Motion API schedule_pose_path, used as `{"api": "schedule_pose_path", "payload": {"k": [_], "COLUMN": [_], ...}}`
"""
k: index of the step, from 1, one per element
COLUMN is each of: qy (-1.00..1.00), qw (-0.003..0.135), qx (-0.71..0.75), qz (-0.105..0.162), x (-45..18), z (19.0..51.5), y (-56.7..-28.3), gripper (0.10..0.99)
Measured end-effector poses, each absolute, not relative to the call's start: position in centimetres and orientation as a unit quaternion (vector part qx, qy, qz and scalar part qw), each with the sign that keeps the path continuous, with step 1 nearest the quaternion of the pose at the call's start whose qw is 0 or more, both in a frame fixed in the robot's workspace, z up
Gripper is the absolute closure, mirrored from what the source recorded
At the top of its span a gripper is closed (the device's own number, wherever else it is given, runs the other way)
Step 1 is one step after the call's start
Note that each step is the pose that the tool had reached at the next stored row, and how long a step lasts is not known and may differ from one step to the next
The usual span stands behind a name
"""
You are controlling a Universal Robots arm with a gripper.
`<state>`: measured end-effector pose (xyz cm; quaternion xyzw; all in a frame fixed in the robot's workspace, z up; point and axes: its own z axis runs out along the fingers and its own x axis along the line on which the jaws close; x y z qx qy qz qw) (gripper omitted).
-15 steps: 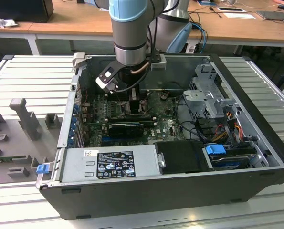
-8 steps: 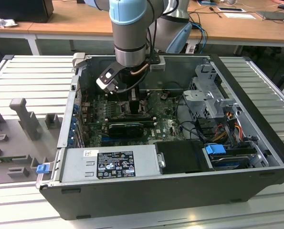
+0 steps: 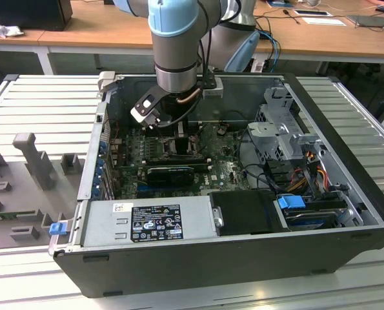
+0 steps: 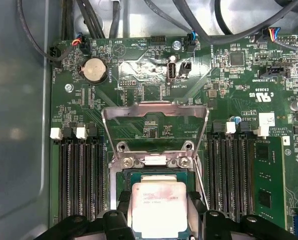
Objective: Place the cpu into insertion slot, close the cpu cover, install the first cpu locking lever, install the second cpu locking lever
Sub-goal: 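Place the cpu into insertion slot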
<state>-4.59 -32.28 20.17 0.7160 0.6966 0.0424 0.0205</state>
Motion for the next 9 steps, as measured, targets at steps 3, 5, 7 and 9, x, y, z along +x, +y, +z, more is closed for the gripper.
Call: {"api": "schedule_pose_path", "payload": {"k": [3,5,7,9], "qy": [0.697,0.696,0.696,0.696], "qw": [0.020,0.020,0.017,0.016], "qx": [0.716,0.716,0.716,0.716], "qz": [0.043,0.043,0.046,0.047], "x": [-4.59,-4.59,-4.59,-4.59], "z": [20.15,20.16,20.11,20.00], "y": [-32.27,-32.23,-32.12,-32.10], "gripper": [0.545,0.482,0.482,0.482]}}
